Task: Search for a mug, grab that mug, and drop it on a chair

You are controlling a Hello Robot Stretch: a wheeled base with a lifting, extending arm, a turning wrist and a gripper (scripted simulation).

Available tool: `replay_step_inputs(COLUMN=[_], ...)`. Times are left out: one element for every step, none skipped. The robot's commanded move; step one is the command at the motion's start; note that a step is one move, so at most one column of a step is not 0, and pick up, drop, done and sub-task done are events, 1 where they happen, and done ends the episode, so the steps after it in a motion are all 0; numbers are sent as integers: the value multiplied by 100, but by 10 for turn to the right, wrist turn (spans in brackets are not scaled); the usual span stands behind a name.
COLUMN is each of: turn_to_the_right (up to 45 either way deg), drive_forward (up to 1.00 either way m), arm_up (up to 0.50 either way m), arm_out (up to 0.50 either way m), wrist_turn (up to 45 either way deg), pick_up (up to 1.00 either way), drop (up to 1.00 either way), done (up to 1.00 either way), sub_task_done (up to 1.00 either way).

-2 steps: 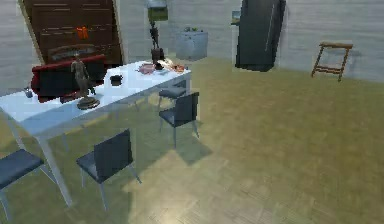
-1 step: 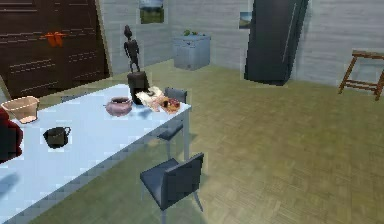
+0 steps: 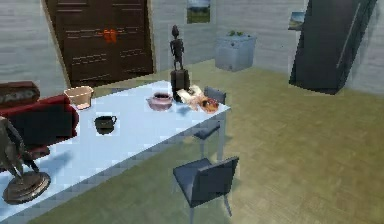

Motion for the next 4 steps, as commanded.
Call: replay_step_inputs(turn_to_the_right=[0, -450, -450, -270], drive_forward=[20, 0, 0, 0], arm_up=[0, 0, 0, 0], arm_out=[0, 0, 0, 0], wrist_turn=[0, 0, 0, 0], pick_up=[0, 0, 0, 0], drop=[0, 0, 0, 0], done=[0, 0, 0, 0], sub_task_done=[0, 0, 0, 0])
